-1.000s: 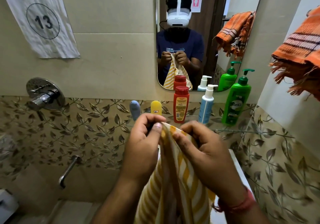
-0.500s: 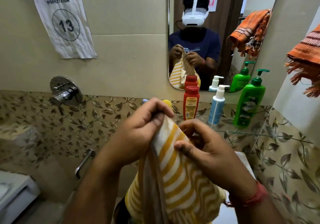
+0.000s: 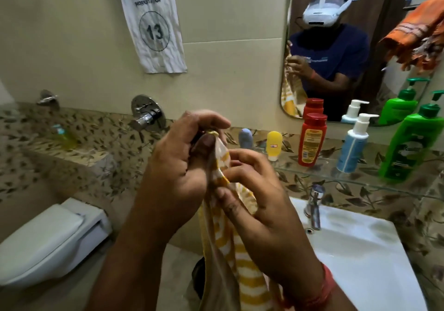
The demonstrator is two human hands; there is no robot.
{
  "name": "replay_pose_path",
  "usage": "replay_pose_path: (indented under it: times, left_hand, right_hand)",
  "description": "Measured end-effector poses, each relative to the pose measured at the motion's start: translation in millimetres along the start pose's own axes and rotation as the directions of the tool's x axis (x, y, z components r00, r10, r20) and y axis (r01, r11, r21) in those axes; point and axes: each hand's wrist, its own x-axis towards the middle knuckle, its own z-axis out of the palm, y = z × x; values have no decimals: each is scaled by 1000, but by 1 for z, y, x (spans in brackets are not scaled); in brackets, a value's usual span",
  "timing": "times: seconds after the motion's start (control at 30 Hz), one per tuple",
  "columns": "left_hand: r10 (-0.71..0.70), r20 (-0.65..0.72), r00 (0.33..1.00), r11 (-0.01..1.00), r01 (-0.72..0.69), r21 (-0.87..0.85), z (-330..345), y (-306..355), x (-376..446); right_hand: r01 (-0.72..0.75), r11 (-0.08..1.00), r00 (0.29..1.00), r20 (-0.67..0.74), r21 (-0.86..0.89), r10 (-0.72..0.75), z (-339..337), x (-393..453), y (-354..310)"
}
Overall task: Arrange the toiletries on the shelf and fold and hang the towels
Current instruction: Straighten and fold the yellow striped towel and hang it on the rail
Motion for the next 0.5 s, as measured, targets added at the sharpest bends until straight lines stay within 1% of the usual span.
replay_pose_path:
  times: [0.07,0.13,0.2,0.27,0.3,0.33,0.37,0.4,0.43,0.47,0.5]
  left_hand:
    - [-21,8,1000,999,21,-29,-9,-3,-5]
    - [-57,-45,997,998,56,-35,-21,-10,-12]
    - [-77,-202,976,997,75,-17,-35,-17,-18]
    - [-73,-391,917,997,72,-18,-47,-24,-20]
    - [-69,-466,882,998,64,-27,-52,-27,-20]
    - [-71,-513,855,997,61,-38,-56,-29,-20]
    - [-90,-516,852,996,69,-61,-59,-31,-18]
    - [-122,-478,870,992,87,-95,-59,-34,-16]
    - [-157,-420,894,985,114,-126,-59,-37,-14]
    - [-188,-369,910,979,142,-147,-60,-41,-13]
    - [-212,-345,914,973,164,-165,-61,-46,-12]
  right_hand:
    - [11,1000,1000,17,29,-12,11,5,0]
    - [15,998,997,76,54,-19,21,6,1]
    - [45,999,994,95,27,-47,31,8,0]
    - [132,991,982,140,-31,-127,40,12,-4]
    - [178,984,966,194,-20,-171,46,14,-9]
    - [189,980,946,258,58,-198,53,14,-15]
    - [135,968,928,315,212,-199,59,12,-19]
    - [-2,912,922,353,411,-157,62,12,-24]
    - [-152,800,928,362,580,-86,67,14,-27]
    - [-243,714,933,359,656,-13,70,15,-25]
    - [-281,707,934,353,649,47,73,15,-22]
